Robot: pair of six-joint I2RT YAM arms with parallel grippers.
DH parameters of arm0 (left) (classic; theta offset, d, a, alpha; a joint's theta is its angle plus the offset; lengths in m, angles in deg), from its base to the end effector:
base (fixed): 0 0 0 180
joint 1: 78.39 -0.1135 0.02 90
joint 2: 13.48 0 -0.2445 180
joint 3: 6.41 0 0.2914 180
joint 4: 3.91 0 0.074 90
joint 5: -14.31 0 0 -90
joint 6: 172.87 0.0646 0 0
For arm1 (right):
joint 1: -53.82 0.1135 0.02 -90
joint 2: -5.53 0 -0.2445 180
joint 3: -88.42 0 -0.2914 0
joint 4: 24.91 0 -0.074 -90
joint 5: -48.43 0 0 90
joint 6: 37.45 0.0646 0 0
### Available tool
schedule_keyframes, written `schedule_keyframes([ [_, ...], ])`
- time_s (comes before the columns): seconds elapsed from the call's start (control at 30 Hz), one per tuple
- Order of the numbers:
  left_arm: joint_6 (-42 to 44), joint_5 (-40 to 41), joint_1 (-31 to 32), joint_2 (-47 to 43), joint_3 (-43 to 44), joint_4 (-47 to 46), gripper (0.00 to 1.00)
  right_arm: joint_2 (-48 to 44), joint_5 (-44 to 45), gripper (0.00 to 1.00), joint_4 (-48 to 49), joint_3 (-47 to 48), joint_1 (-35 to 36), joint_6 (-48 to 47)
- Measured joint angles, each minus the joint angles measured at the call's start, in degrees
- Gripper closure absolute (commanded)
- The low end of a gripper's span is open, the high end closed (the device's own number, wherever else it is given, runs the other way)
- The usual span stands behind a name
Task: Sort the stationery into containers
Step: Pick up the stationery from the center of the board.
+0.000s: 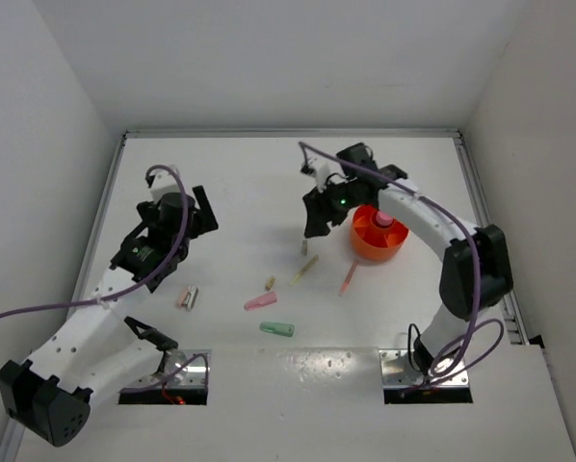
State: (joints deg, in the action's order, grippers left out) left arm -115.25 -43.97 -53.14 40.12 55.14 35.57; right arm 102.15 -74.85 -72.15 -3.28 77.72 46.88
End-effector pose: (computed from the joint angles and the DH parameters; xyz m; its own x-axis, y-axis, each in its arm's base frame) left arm 0.2618 -0.0859 0.2832 -0.3767 -0.3260 -0.8671 -0.2892 0.9306 -0.2243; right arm 0.3595 0.1981 0.2086 -0.6888 -0.3956 -0.6075 -0.6939 0.6025 0.3945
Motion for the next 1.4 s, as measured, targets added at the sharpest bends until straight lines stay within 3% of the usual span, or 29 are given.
schedule_keyframes([
  [0.17, -2.2, 4.0, -2.0, -4.8, -0.5, 0.9, 0.07, 4.7, 8.0, 0.44, -3.0, 0.0, 7.5, 4.5],
  [0.47, -3.4, 5.6, -2.8, -6.0, -1.4, 2.8, 0.07, 11.5, 21.2, 0.44, -2.3, 1.1, 9.9, 10.9],
  [0.87, -3.9, 5.6, -2.8, -5.6, -1.5, 3.0, 0.07, 18.8, 21.7, 0.44, -2.2, 6.3, 10.1, 13.8],
  [1.0, -3.9, 5.6, -2.8, -5.6, -1.7, 2.9, 0.07, 19.7, 21.8, 0.75, -1.5, 7.2, 10.1, 14.5],
  [1.17, -3.9, 5.6, -2.8, -5.4, -2.1, 3.0, 0.07, 20.5, 22.4, 0.89, -1.0, 7.3, 10.1, 15.0],
  [1.2, -3.9, 5.6, -2.8, -5.4, -2.1, 3.0, 0.08, 20.5, 22.4, 0.98, -0.9, 7.3, 10.0, 15.2],
  [1.27, -3.8, 5.2, -2.8, -5.4, -2.1, 2.9, 0.15, 20.5, 22.5, 1.0, -0.9, 7.3, 10.0, 15.0],
  [1.3, -3.4, 4.5, -2.8, -5.4, -2.1, 2.7, 0.3, 20.5, 22.6, 1.0, -0.9, 7.3, 10.0, 14.9],
  [1.4, -1.0, -1.3, -2.9, -5.4, -2.8, 0.2, 0.58, 19.1, 24.0, 1.0, -1.2, 7.1, 10.0, 12.9],
])
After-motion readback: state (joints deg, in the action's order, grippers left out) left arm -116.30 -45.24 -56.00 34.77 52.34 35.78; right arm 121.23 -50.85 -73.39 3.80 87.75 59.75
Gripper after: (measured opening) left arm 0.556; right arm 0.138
